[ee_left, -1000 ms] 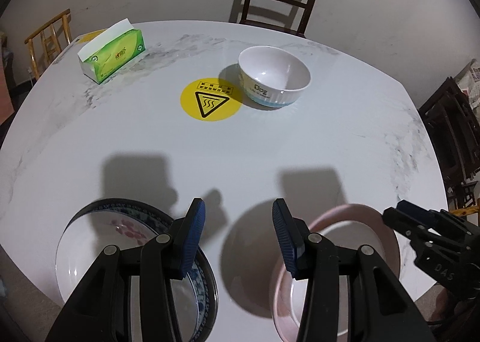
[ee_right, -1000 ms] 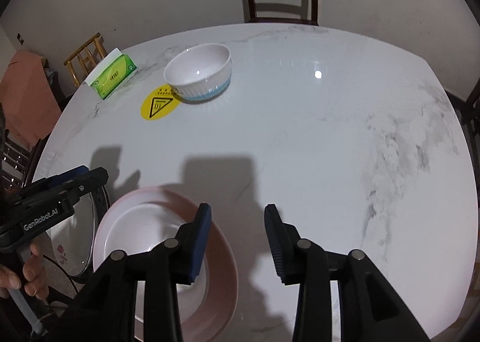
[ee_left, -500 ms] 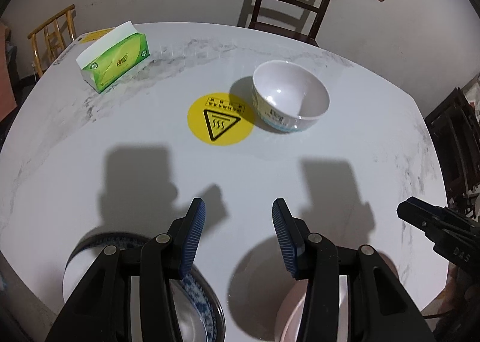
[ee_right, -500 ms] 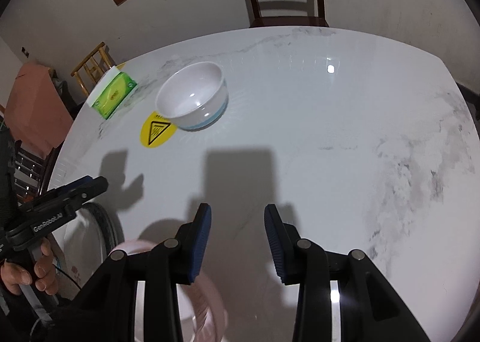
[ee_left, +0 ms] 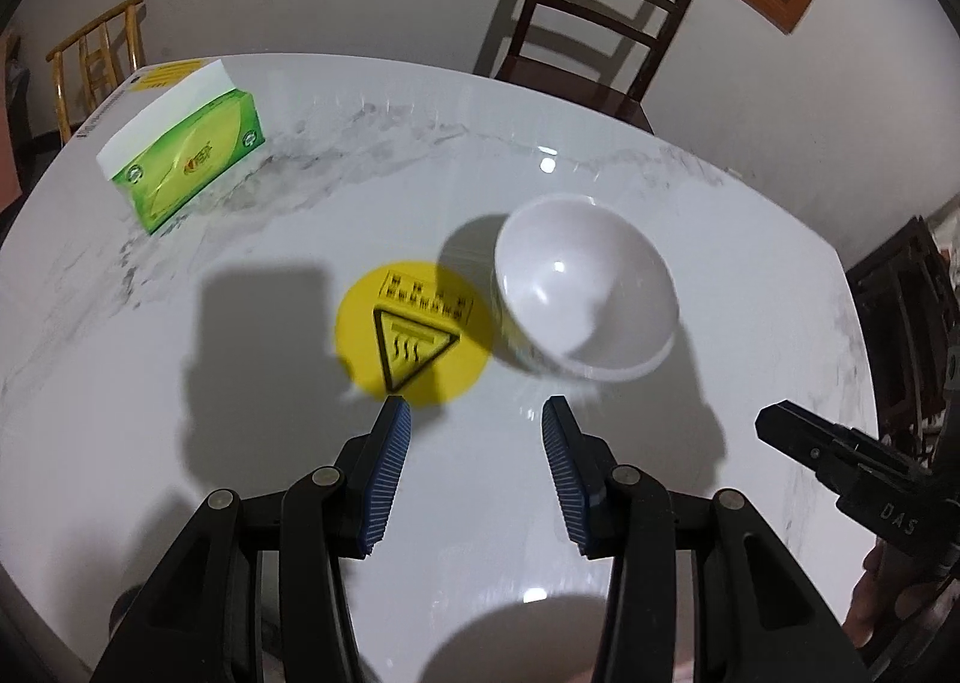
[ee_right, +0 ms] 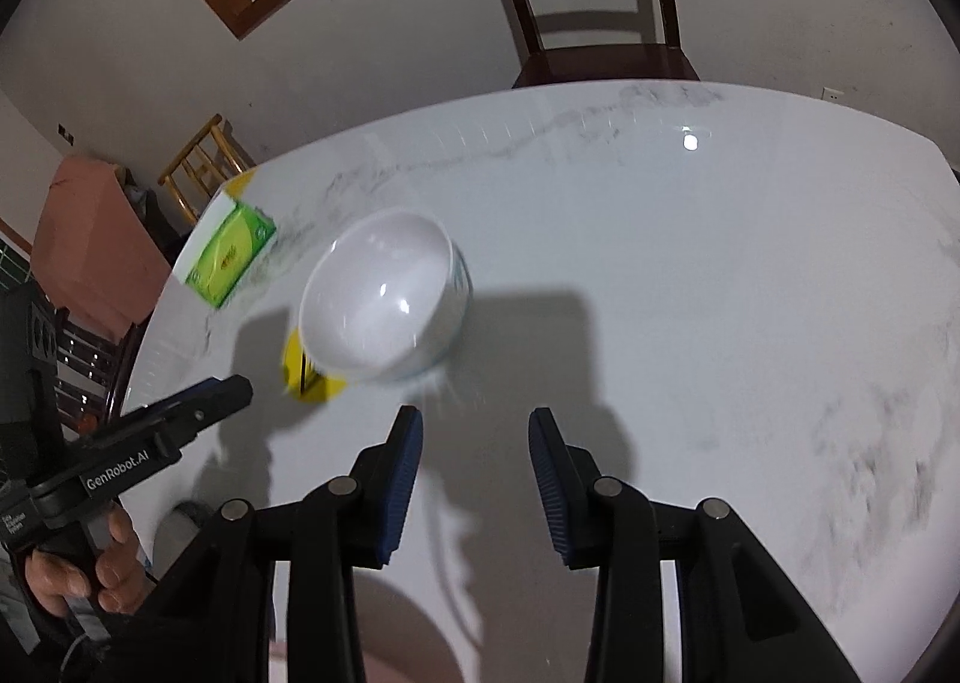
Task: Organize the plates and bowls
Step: 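Move the left tool to the white Dog bowl rim and close on it, then lift the Dog bowl with the left tool toward the pink bowl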
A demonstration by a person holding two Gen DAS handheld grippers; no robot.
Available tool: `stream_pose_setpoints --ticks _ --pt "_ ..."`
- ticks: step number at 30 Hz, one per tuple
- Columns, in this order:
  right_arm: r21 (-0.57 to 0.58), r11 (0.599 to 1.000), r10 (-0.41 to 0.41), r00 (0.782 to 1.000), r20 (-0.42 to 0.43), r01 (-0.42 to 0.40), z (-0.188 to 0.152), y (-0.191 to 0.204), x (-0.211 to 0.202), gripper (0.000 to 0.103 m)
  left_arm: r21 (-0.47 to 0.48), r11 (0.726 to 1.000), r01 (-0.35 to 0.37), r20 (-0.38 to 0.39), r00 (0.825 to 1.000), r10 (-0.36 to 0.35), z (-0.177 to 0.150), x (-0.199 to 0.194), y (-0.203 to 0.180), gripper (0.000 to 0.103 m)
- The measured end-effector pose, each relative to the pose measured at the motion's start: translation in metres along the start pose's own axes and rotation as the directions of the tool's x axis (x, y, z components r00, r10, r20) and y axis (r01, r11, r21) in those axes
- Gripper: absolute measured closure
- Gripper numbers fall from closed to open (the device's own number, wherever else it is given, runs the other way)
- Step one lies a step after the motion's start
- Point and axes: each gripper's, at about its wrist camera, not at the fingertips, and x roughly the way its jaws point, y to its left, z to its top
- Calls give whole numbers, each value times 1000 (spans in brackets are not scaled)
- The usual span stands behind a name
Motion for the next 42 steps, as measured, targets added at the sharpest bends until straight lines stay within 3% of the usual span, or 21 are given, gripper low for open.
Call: stream_pose_setpoints --ticks 8,14,21,25,30,42 --pt "-12 1000 -13 1000 0 13 41 11 30 66 -48 999 -6 6 1000 6 35 28 4 64" --pt "-26 999 -31 999 -34 30 53 18 59 66 -60 998 4 -27 1000 -6 46 53 4 67" --pt "-18 999 -39 997 -72 38 52 21 87 66 -44 999 14 -45 999 -16 50 72 0 69" --pt "-28 999 -34 996 -88 32 50 25 95 76 -23 1000 16 -62 998 -18 50 82 -3 80" --pt "-25 999 -30 996 -86 28 45 24 95 80 -11 999 38 -72 997 -38 46 85 -8 90" --pt "-6 1000 -27 993 -115 26 19 18 75 83 6 999 41 -104 994 -40 22 71 -14 91"
